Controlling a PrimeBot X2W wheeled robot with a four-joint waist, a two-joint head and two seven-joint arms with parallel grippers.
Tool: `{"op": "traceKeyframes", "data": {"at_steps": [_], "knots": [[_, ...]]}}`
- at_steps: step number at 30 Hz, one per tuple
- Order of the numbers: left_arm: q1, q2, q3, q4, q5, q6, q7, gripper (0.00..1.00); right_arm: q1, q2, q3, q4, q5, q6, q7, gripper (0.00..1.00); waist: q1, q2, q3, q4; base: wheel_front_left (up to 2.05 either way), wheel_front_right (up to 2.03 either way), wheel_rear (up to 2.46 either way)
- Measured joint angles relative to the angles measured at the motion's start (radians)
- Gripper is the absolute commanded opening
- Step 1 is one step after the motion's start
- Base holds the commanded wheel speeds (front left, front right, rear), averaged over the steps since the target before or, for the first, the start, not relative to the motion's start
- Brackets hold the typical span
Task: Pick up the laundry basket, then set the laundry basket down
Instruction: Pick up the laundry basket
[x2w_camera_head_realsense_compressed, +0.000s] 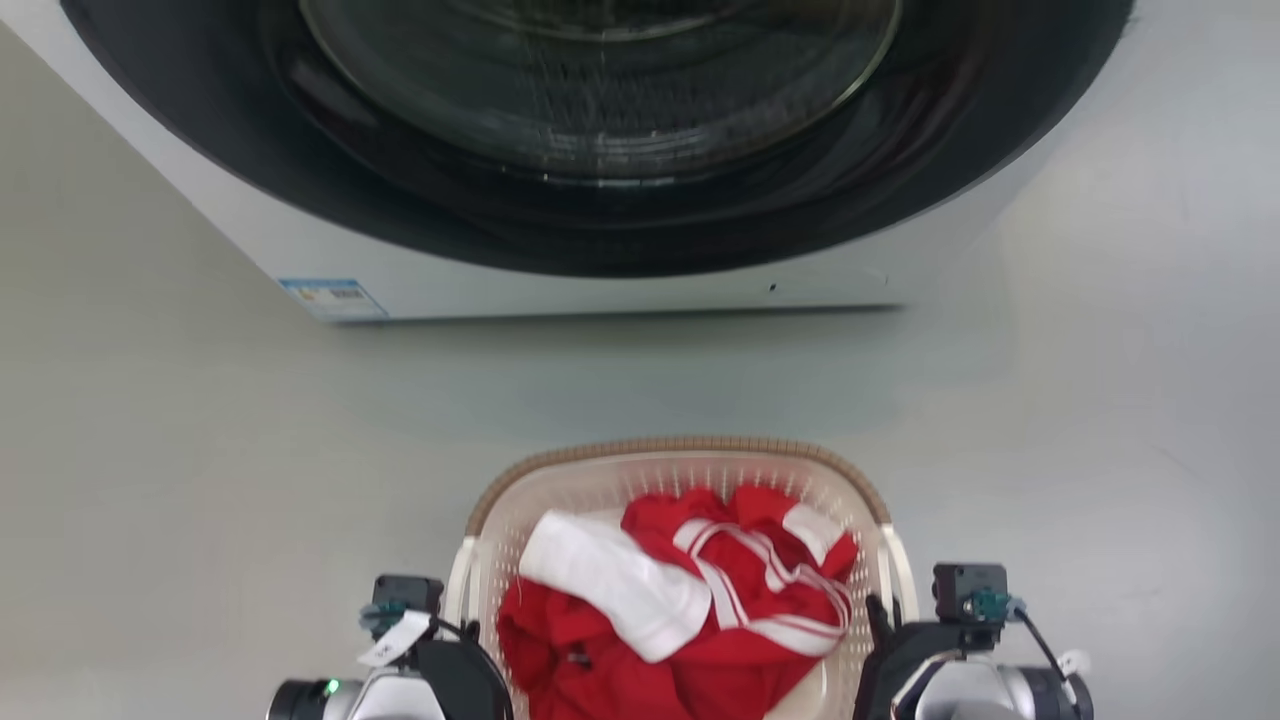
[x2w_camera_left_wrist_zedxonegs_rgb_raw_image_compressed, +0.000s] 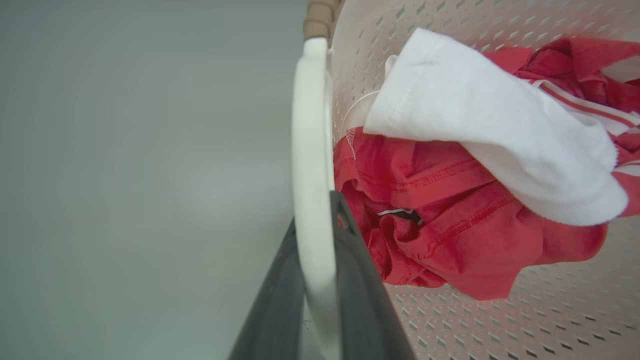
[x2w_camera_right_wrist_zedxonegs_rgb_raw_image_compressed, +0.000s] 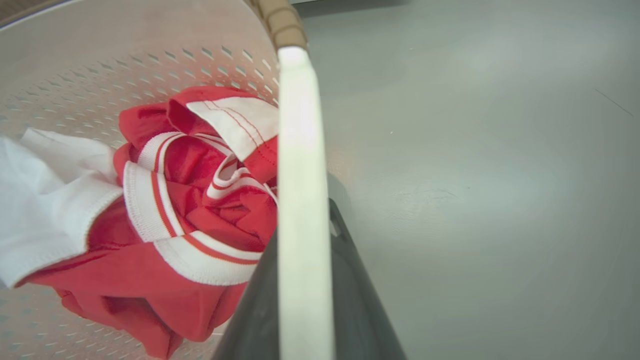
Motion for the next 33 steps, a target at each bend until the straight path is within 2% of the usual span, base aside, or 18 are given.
{"op": "traceKeyframes", "data": {"at_steps": [18, 33], "knots": [[0.186, 0.007, -0.046, 0.030, -0.039, -0.018, 0.110, 0.00, 0.180, -0.001, 0.156, -0.017, 0.155, -0.006, 0.138, 0.00, 0.0000, 0.0000, -0.270, -0.038, 0.00, 0.00, 0.00], [0.285, 0.013, -0.073, 0.029, -0.076, -0.017, 0.146, 0.00, 0.261, -0.002, 0.229, -0.020, 0.232, -0.013, 0.178, 0.00, 0.0000, 0.0000, -0.463, -0.068, 0.00, 0.00, 0.00]]}}
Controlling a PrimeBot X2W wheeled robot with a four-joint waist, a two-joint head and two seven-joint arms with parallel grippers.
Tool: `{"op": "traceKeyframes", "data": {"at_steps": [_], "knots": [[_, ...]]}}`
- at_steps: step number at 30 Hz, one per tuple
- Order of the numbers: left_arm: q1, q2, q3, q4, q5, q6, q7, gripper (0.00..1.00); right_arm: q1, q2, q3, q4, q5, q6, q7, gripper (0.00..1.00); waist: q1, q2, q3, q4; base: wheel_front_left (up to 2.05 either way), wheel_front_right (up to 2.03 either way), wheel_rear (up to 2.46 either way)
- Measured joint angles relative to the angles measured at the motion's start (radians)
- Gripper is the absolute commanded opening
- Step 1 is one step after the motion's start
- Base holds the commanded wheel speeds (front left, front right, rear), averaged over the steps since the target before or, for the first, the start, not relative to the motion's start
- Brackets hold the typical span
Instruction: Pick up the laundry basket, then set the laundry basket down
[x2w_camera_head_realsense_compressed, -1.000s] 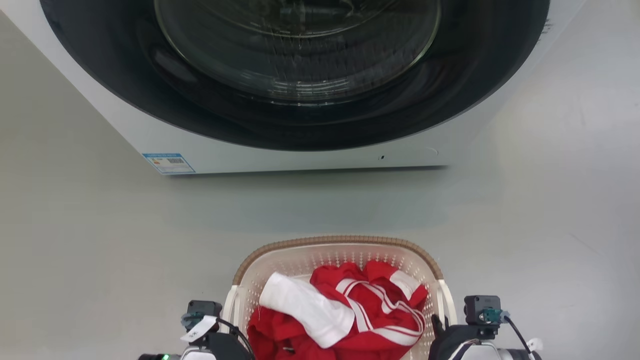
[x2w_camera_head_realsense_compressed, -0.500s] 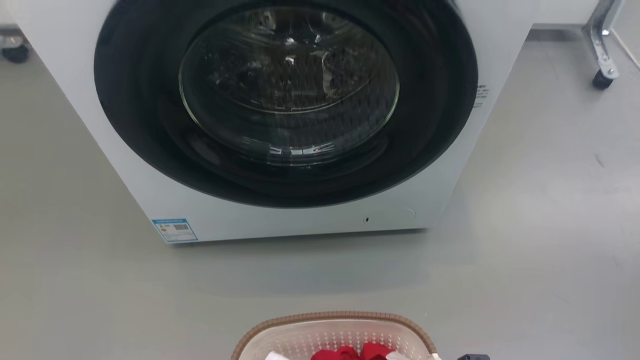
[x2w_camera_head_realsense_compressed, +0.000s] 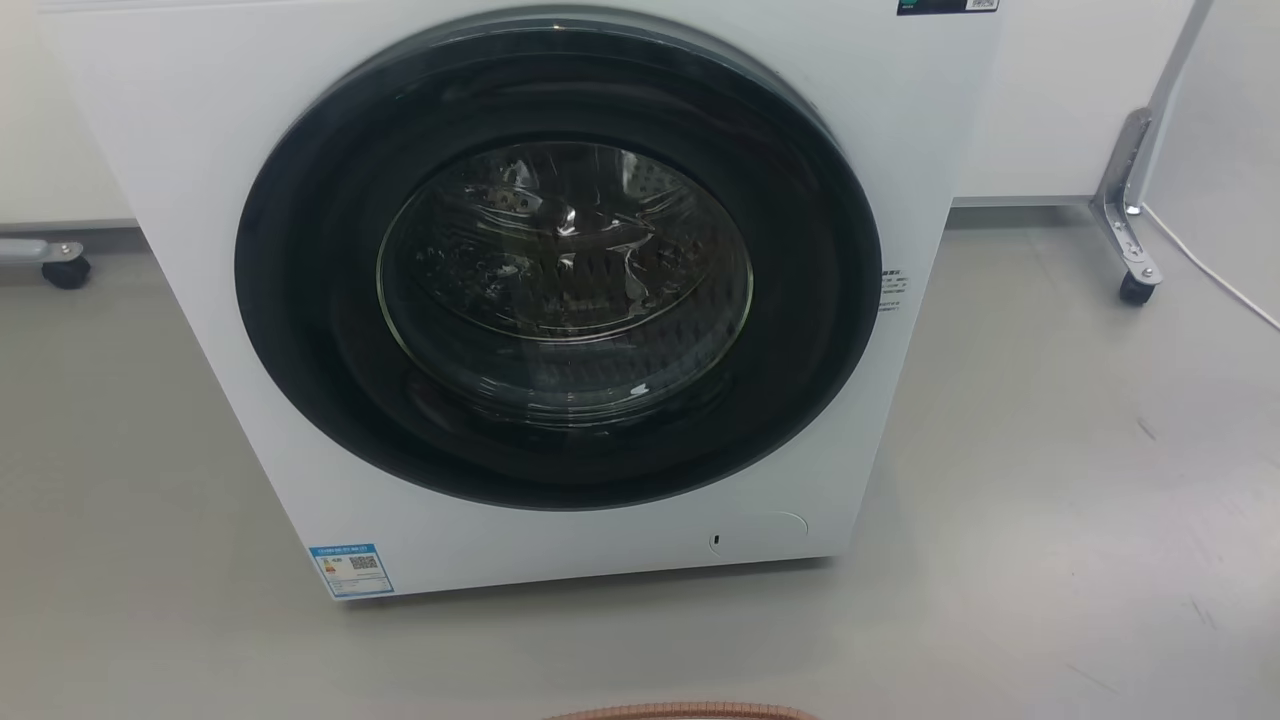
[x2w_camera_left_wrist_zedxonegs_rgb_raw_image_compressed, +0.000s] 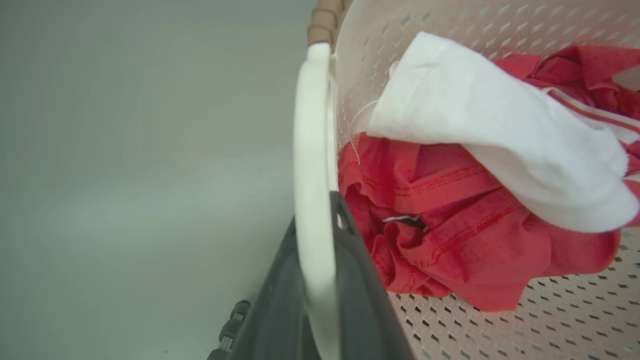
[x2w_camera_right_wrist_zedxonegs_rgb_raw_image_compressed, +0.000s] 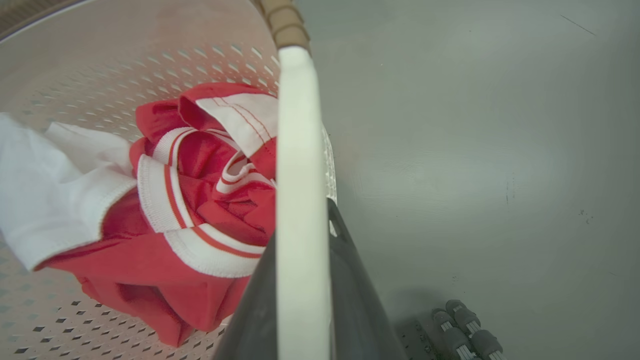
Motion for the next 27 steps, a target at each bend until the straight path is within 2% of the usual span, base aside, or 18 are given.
{"op": "traceKeyframes", "data": {"at_steps": [27], "knots": [[-0.003, 0.005, -0.026, -0.010, -0.008, 0.009, 0.010, 0.00, -0.012, -0.001, 0.062, 0.019, 0.075, 0.000, -0.008, 0.00, 0.0002, 0.0002, -0.006, -0.006, 0.00, 0.00, 0.00]]}}
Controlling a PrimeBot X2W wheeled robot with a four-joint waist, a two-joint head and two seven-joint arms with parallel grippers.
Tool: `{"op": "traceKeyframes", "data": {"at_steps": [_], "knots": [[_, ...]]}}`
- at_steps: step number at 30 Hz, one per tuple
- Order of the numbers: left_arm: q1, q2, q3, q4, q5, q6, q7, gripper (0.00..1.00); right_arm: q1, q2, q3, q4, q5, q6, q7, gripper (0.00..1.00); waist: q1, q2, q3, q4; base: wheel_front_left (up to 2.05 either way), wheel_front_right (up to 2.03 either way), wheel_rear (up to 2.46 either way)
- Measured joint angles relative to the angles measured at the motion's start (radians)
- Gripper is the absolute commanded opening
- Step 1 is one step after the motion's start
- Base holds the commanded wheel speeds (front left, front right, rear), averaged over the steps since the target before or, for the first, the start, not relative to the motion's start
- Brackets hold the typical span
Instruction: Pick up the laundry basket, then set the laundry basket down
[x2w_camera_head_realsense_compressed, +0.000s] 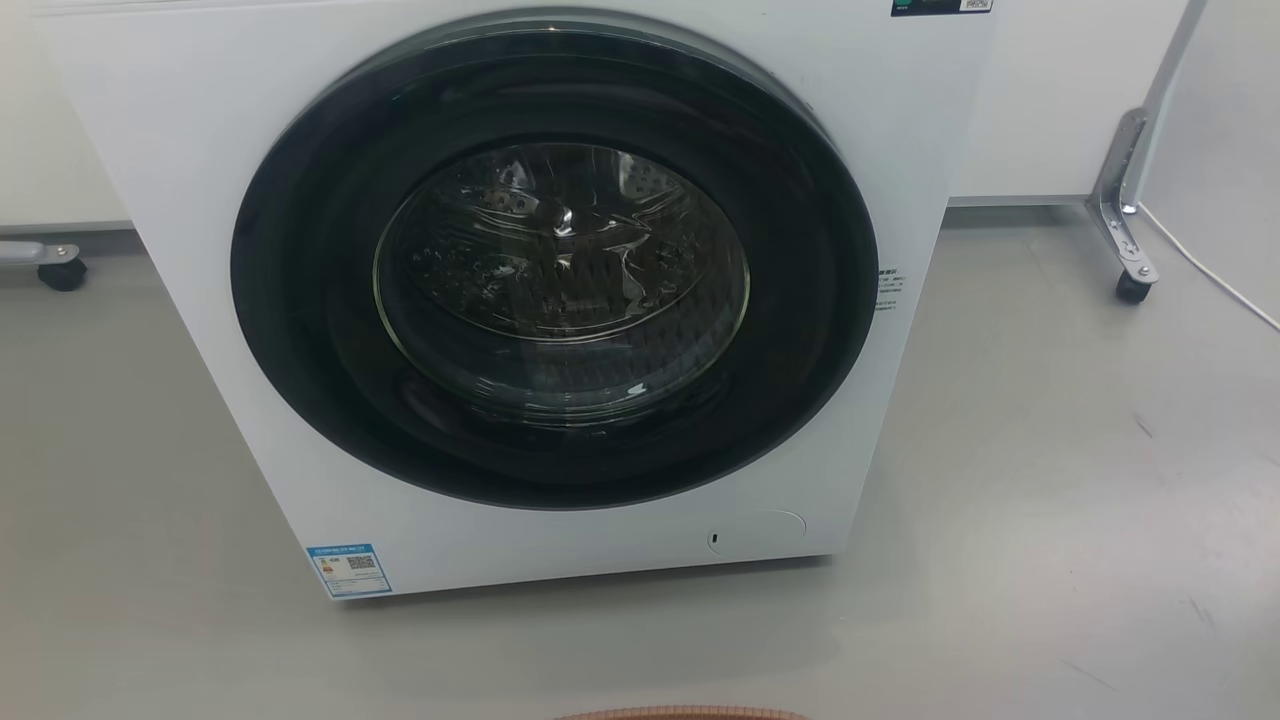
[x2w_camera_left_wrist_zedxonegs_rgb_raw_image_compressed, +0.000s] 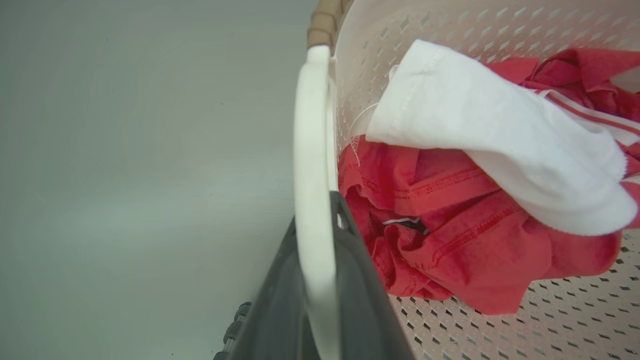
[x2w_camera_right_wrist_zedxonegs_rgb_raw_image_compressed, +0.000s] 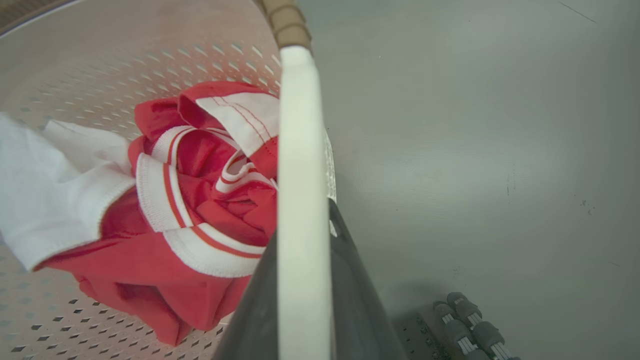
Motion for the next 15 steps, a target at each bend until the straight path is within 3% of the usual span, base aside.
{"op": "traceKeyframes", "data": {"at_steps": [15], "knots": [[-0.001, 0.000, -0.006, 0.005, -0.001, 0.000, -0.001, 0.00, -0.019, -0.001, 0.040, 0.006, 0.036, 0.000, -0.012, 0.00, 0.0000, 0.0000, 0.002, -0.003, 0.00, 0.00, 0.00]]}}
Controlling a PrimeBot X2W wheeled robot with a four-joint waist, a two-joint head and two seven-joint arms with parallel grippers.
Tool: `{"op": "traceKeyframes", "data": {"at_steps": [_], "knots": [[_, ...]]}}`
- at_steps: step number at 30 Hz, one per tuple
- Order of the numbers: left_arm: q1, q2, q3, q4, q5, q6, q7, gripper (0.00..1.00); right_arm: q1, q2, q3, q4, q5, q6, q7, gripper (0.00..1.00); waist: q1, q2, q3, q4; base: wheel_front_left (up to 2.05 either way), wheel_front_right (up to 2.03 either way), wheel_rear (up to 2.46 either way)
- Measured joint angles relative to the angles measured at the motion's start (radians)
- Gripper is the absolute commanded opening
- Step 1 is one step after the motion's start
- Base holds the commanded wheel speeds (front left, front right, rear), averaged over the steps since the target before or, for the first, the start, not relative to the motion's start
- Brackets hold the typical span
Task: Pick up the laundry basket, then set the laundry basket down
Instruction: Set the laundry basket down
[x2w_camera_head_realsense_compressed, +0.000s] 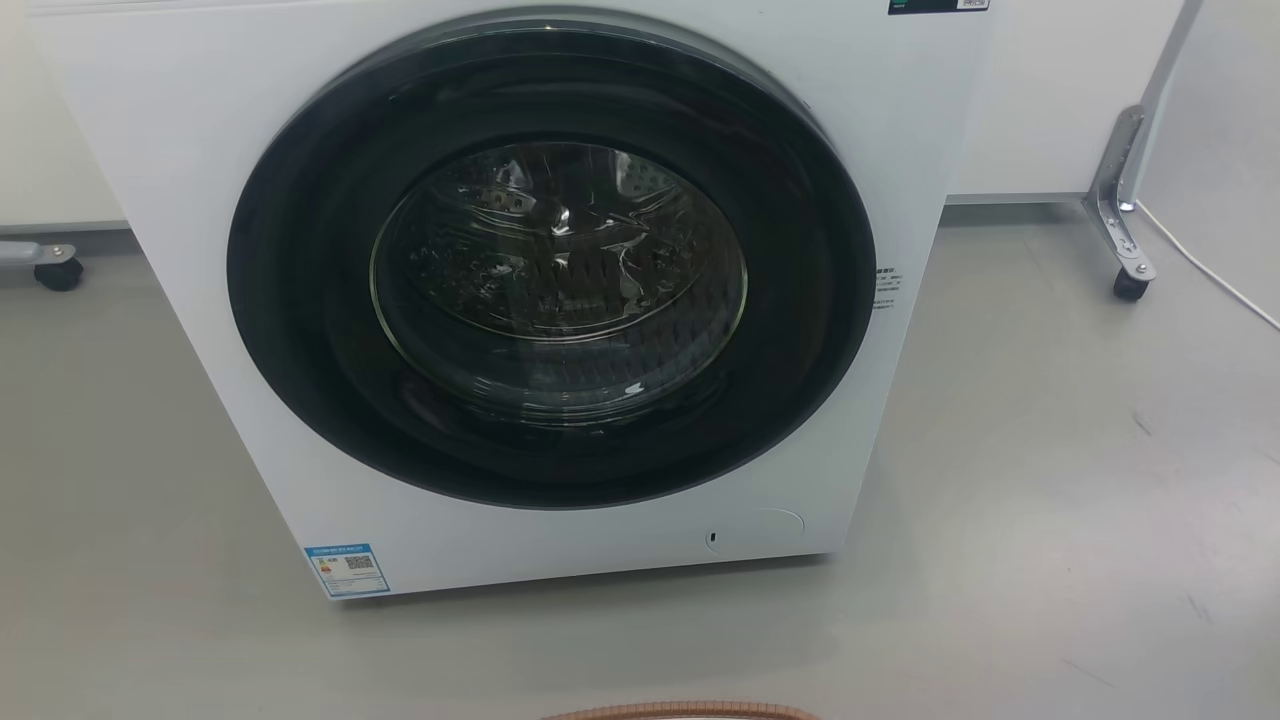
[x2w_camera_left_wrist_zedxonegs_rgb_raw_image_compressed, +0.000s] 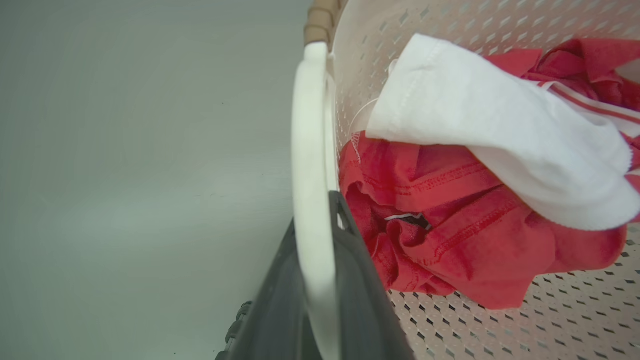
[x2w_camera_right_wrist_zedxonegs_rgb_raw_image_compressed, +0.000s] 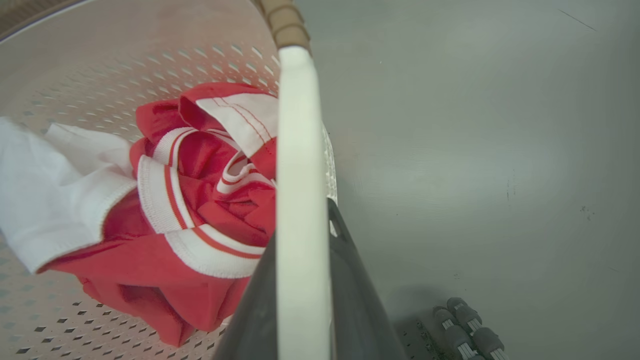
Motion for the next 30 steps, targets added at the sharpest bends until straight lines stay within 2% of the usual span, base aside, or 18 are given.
{"op": "traceKeyframes", "data": {"at_steps": [13, 30], "knots": [[-0.014, 0.001, 0.001, 0.003, -0.008, 0.002, -0.006, 0.00, -0.030, -0.001, 0.023, 0.002, 0.023, 0.000, -0.012, 0.00, 0.0000, 0.0000, 0.028, 0.001, 0.00, 0.00, 0.00], [-0.234, 0.008, 0.033, -0.014, -0.009, 0.018, -0.042, 0.00, -0.288, -0.003, 0.019, 0.030, 0.021, 0.000, -0.052, 0.00, 0.0001, 0.0001, 0.184, 0.016, 0.00, 0.00, 0.00]]}}
